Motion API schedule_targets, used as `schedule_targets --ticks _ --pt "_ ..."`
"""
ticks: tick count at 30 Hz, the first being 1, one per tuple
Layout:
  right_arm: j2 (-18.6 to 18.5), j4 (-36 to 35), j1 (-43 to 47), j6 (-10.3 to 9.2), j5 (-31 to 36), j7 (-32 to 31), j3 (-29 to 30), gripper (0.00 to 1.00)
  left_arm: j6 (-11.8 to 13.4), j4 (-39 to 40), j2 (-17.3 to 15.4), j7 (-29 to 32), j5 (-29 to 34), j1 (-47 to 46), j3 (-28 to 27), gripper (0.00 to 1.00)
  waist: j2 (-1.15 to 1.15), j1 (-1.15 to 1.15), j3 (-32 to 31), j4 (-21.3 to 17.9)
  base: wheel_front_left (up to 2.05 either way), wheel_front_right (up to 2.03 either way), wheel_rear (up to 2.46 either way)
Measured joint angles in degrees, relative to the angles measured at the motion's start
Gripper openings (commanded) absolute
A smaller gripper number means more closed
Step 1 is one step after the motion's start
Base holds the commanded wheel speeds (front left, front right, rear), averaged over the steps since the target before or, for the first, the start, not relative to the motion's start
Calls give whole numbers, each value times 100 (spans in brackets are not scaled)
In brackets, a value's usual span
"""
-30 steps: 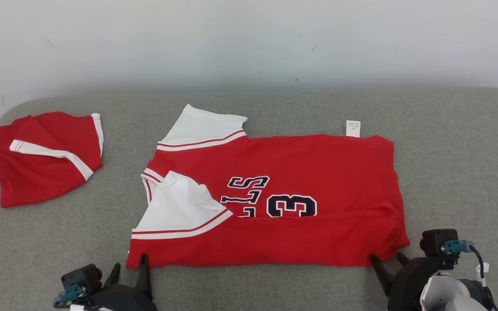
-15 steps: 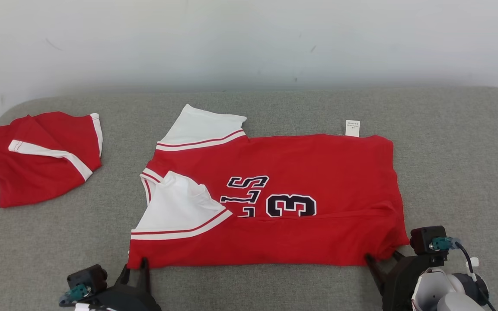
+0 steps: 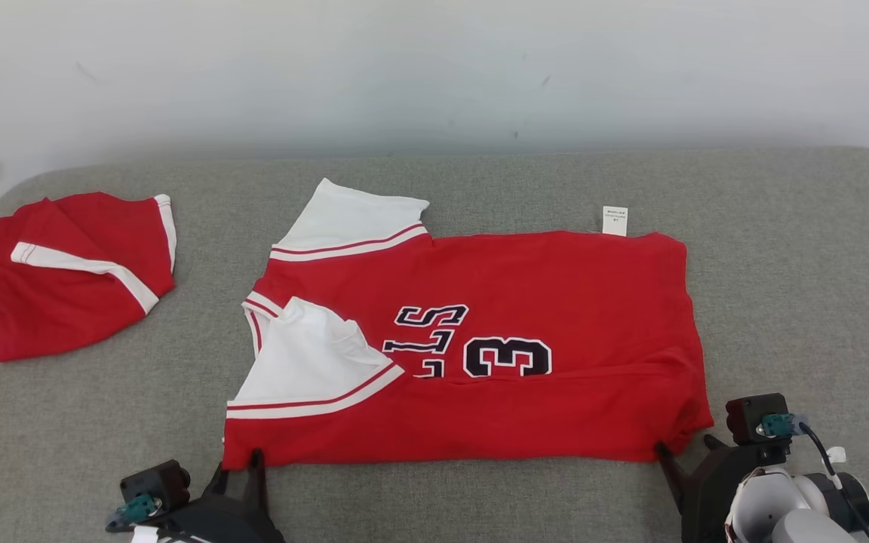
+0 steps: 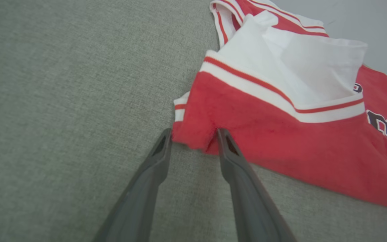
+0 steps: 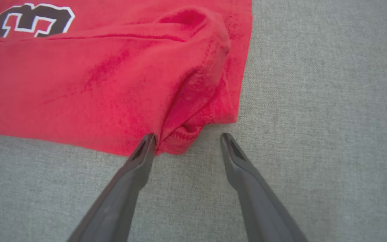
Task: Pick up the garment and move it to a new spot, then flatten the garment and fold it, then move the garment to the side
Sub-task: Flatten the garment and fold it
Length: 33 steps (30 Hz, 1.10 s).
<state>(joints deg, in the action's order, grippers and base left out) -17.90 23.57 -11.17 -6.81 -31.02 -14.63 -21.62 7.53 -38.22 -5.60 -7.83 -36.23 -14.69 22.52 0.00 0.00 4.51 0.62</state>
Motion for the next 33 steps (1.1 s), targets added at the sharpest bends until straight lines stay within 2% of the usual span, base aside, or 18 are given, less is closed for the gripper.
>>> schedule_targets --ticks 2,9,11,12,20,33 --pt "30 -1 2 0 -4 -8 -15 100 0 0 3 0 0 -2 -4 75 0 0 6 -7 0 0 0" --pt "2 -23 46 -1 -4 -57 15 100 0 0 16 7 35 -57 -12 82 0 0 22 -17 0 0 0" --pt "-63 -93 122 -13 -1 -57 75 100 0 3 22 7 38 -97 -35 91 0 0 23 -16 0 0 0" --pt "-85 -101 143 -30 0 -59 89 100 0 2 23 7 42 -97 -44 100 0 0 23 -17 0 0 0" --pt "-101 -230 151 -32 4 -105 136 100 0 1 29 7 43 -97 -99 100 0 0 7 -24 0 0 0" --pt "87 -213 113 -32 156 -253 -80 100 0 4 53 57 92 -97 -118 100 0 0 31 -3 0 0 0"
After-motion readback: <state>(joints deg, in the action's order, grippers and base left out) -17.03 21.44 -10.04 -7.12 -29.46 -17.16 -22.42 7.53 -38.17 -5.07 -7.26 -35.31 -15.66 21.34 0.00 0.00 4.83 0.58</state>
